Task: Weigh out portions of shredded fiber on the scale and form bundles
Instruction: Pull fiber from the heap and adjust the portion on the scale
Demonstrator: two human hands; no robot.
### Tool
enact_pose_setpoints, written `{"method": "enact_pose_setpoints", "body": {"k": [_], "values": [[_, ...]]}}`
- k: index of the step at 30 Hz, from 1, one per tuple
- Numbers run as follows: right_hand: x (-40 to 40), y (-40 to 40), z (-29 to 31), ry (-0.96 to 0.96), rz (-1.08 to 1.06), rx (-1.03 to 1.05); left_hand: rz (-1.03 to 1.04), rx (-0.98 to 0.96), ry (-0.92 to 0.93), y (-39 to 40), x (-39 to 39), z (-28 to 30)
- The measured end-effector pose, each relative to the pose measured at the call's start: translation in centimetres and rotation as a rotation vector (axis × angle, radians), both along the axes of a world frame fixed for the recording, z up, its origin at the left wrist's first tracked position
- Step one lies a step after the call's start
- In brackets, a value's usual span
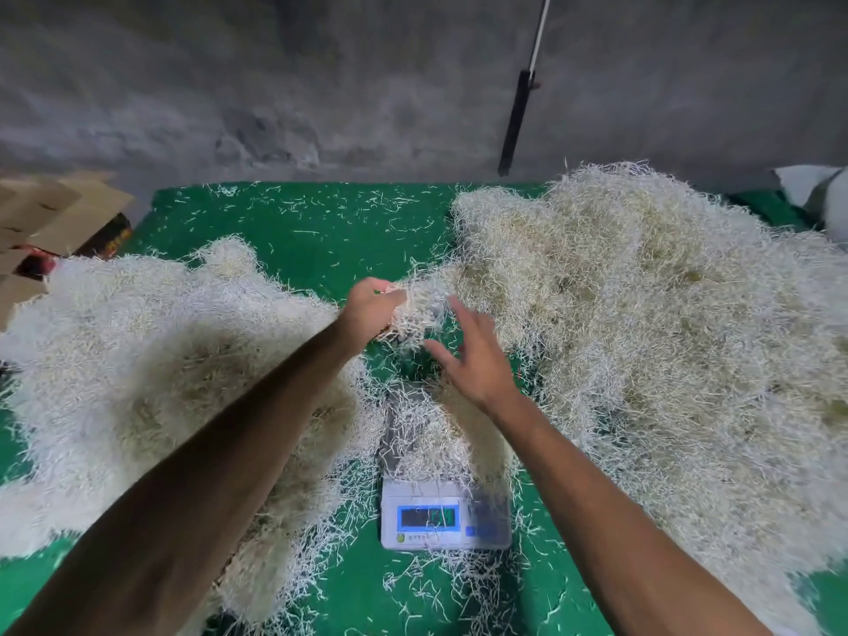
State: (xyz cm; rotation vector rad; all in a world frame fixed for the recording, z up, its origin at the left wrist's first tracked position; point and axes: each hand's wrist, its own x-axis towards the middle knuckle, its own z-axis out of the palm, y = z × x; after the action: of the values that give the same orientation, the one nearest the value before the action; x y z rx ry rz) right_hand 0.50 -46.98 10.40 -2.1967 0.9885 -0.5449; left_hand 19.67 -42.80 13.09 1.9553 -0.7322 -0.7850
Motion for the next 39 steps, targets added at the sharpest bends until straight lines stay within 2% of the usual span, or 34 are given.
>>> {"method": "enact_pose_setpoints", "body": {"k": [2, 3, 5, 8, 9, 12, 13, 14, 18, 21, 29, 39], "values": [[0.9, -0.5, 1.6, -0.126, 0.082, 0.292, -0.144, 0.037, 0.010, 0.3, -0.9, 0.4], [1.2, -0.8, 2.1, -0.135, 0.067, 0.334, -0.210, 0.058, -0.003, 0.6, -1.2, 0.4], [1.0, -1.7, 2.8, 0.005, -0.005, 0.306, -0.230, 0.030, -0.017, 0.8, -1.3, -0.1], [-0.7, -3.6, 3.2, 0.377, 0.072, 0.336, -0.107, -0.006, 0.143, 1.6, -1.4, 0.1], [-1.3, -4.2, 3.4, 0.347, 0.023, 0.344, -0.078, 0.000, 0.208, 1.9, -1.4, 0.1], [-3.1, -5.8, 4.9, -0.189, -0.281, 0.177, -0.096, 0.015, 0.213, 2.3, -1.9, -0.5], [-3.4, -6.1, 5.5, -0.288, -0.279, 0.138, -0.111, 0.006, 0.204, 2.4, -2.3, -0.5], [-3.7, -6.2, 5.8, -0.301, -0.236, 0.109, -0.112, 0.000, 0.212, 2.5, -2.7, -0.5], [-4.7, -5.0, 5.3, -0.044, -0.186, -0.026, -0.108, -0.020, 0.251, 2.1, -5.0, -0.4], [-5.9, -2.9, 4.1, 0.035, -0.209, 0.021, -0.159, -0.018, 0.243, 2.9, -6.9, -0.8], [-9.2, 3.3, 0.9, 0.051, -0.194, 0.200, -0.150, -0.035, 0.226, 7.8, -10.3, -0.9], [-10.6, 8.7, 1.2, -0.010, -0.151, 0.219, -0.152, -0.025, 0.196, 12.6, -12.5, -1.3]]}}
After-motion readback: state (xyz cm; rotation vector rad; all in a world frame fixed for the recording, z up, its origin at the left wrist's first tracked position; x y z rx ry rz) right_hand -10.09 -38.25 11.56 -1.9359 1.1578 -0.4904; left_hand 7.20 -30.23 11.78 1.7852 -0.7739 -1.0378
